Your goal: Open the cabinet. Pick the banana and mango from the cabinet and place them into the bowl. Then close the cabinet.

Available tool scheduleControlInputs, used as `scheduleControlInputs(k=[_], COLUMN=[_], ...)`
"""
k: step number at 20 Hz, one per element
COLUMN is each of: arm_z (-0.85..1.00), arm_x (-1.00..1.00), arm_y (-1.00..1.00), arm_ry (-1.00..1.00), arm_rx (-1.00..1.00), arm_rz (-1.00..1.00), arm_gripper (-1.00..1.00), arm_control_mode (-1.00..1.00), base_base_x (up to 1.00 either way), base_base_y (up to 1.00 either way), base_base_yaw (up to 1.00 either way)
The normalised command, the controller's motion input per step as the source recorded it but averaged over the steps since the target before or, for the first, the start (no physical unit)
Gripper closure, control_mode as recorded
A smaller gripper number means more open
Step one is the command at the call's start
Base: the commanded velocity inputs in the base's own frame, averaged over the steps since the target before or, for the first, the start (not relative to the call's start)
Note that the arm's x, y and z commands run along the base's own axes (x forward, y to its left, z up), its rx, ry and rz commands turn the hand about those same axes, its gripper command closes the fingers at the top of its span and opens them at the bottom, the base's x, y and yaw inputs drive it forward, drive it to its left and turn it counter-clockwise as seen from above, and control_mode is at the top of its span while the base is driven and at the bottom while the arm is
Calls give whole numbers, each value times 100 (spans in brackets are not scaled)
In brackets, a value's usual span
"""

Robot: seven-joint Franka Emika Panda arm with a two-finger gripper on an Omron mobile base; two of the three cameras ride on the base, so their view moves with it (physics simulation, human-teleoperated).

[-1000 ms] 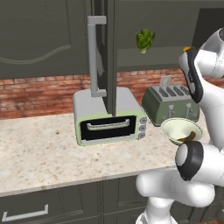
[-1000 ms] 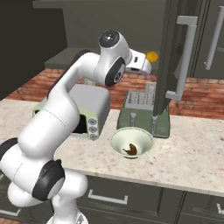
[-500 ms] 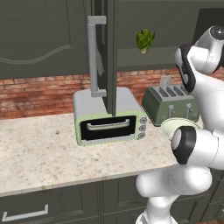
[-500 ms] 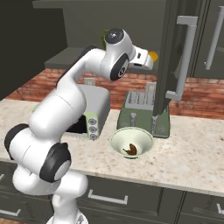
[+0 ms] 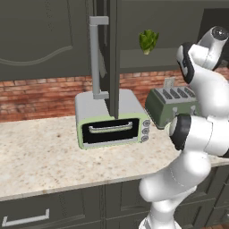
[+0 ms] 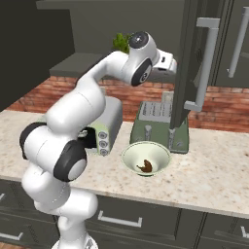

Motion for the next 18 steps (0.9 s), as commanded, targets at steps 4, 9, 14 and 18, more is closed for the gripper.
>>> scheduleControlInputs(k=[4, 9, 14, 18], arm_z=[3, 10, 4, 0], arm_x=[40, 40, 42, 37], arm_y=[-16, -21, -17, -16], arm_ry=[0, 0, 0, 0], arm_rx=[0, 0, 0, 0], arm_rz=[0, 0, 0, 0], arm_gripper=[-100, -100, -100, -100], arm_control_mode=[-100, -100, -100, -100], base_base_x=[0, 0, 0, 0], base_base_y=[0, 0, 0, 0], base_base_yaw=[0, 0, 0, 0])
